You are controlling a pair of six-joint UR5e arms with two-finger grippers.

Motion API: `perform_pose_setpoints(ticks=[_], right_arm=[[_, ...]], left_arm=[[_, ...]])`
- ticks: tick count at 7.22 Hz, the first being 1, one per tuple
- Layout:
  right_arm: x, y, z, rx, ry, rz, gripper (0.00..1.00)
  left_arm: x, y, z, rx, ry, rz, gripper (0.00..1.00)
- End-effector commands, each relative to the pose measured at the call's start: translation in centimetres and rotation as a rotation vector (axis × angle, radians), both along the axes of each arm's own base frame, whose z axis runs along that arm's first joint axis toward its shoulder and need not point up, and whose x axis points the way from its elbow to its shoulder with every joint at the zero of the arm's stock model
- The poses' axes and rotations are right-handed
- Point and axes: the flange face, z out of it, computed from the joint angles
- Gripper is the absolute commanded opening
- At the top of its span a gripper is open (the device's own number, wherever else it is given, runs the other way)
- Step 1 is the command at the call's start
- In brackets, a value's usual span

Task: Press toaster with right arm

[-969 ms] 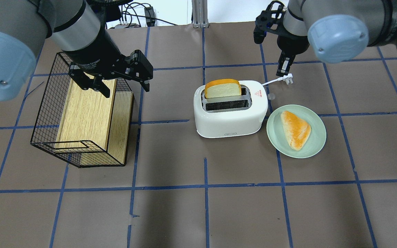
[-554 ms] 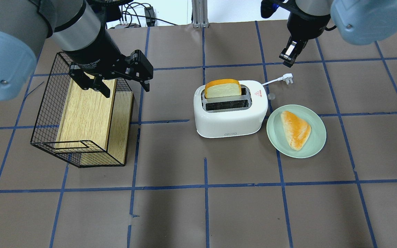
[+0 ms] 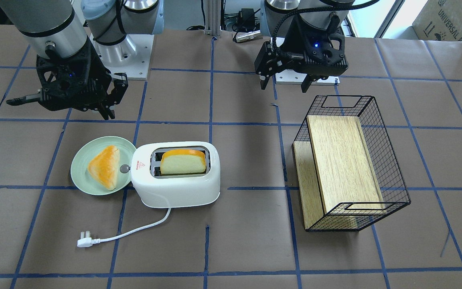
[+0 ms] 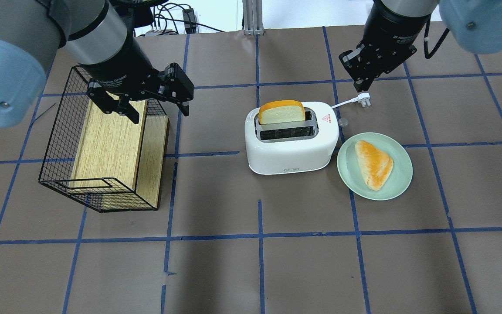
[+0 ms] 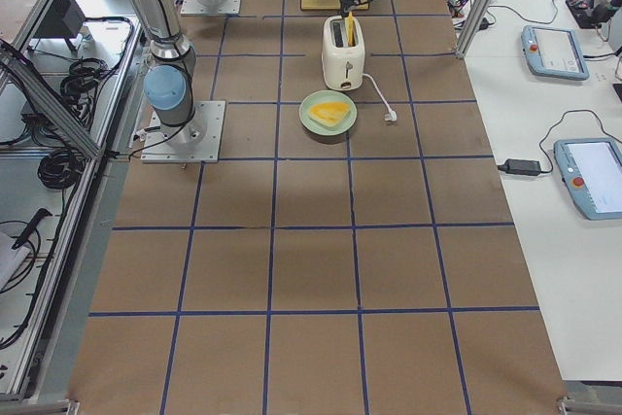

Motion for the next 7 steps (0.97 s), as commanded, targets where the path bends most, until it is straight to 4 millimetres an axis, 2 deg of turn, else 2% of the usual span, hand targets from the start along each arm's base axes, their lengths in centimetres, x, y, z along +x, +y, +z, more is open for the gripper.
perform_pose_setpoints(ticks=[1,2,7], right_arm=[[-1.17,0.81,0.43,-0.013,0.108,-0.089,0.96],[-2.02,0.92,0.53,-0.003,0.123,-0.102,1.00],[-1.99,0.51,-0.05,0.000,0.113,-0.133,1.00]], left_arm=[[0.00,0.00,-0.01,0.000,0.000,0.000,1.00],[0.00,0.00,-0.01,0.000,0.000,0.000,1.00],[0.00,0.00,-0.01,0.000,0.000,0.000,1.00]])
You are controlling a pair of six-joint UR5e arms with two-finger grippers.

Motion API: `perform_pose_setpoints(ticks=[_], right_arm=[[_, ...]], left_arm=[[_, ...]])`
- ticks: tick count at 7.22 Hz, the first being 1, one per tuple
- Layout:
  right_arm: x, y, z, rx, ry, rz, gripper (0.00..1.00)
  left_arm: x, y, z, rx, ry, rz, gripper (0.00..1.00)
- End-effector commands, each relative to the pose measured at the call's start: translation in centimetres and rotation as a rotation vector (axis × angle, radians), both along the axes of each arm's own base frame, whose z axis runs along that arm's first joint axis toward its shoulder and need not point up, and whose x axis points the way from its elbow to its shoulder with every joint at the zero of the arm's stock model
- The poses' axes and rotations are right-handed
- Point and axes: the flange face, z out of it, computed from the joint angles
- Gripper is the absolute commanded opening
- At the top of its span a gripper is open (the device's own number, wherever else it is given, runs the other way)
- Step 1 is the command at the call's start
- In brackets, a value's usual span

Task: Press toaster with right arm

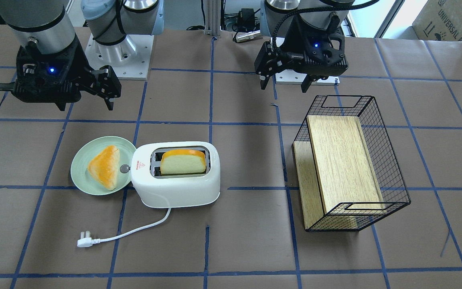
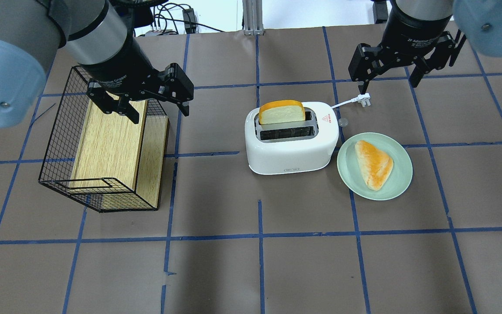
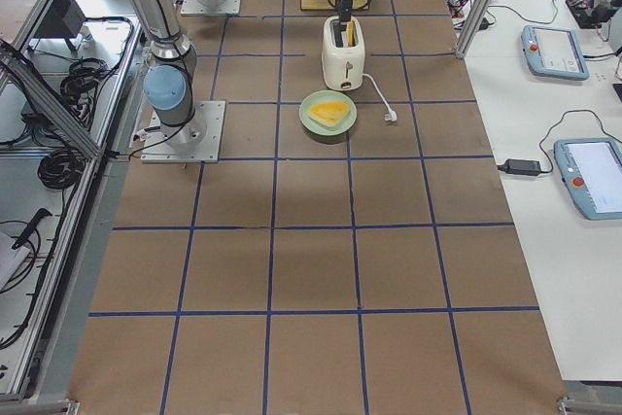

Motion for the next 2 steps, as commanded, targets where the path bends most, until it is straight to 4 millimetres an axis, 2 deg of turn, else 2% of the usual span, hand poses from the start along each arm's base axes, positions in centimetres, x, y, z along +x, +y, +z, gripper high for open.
perform_pose_setpoints(ticks=[1,2], right_arm=[[0.02,-0.08,-0.06,-0.004,0.001,0.008,1.00],[0.01,-0.14,-0.12,-0.004,0.003,0.008,1.00]], left_arm=[[0.00,0.00,-0.02,0.000,0.000,0.000,1.00],[0.00,0.00,-0.02,0.000,0.000,0.000,1.00]])
